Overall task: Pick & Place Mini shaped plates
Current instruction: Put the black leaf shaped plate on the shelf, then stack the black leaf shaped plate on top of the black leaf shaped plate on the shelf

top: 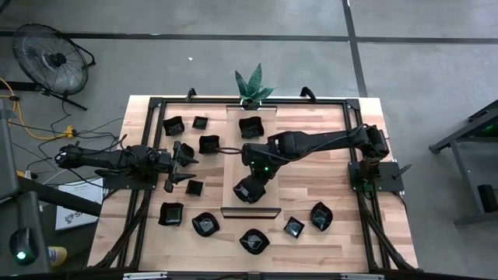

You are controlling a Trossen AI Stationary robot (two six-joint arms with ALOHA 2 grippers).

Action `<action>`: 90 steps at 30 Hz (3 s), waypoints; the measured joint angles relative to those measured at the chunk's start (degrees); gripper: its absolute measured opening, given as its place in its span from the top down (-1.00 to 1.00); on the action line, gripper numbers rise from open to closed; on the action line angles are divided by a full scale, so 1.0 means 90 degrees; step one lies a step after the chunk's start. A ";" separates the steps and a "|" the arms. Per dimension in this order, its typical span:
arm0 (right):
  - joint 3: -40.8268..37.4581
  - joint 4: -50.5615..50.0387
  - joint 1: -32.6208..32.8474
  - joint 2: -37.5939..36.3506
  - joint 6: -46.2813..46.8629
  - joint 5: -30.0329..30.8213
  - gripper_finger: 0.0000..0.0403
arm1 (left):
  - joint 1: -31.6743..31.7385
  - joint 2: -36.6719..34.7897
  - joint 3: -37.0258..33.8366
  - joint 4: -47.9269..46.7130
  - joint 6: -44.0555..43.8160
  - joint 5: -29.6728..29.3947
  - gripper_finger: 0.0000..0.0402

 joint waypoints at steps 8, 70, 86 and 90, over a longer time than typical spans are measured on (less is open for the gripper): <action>0.0000 -0.0011 -0.0053 -0.0002 0.0037 0.0052 0.97 | 0.0000 0.0001 0.0000 0.0000 0.0001 0.0000 -0.16; -0.0031 -0.3359 0.0609 -0.0845 0.2470 0.2007 0.55 | -0.0002 -0.0002 0.0000 0.0001 0.0002 0.0000 -0.16; -0.3243 -0.1402 0.0656 -0.2833 0.3286 0.1916 0.54 | -0.0001 0.0000 0.0000 0.0000 0.0002 0.0000 -0.16; -0.4255 -0.0856 0.0706 -0.3397 0.3519 0.1246 0.54 | 0.0000 -0.0001 0.0000 0.0000 0.0002 0.0000 -0.16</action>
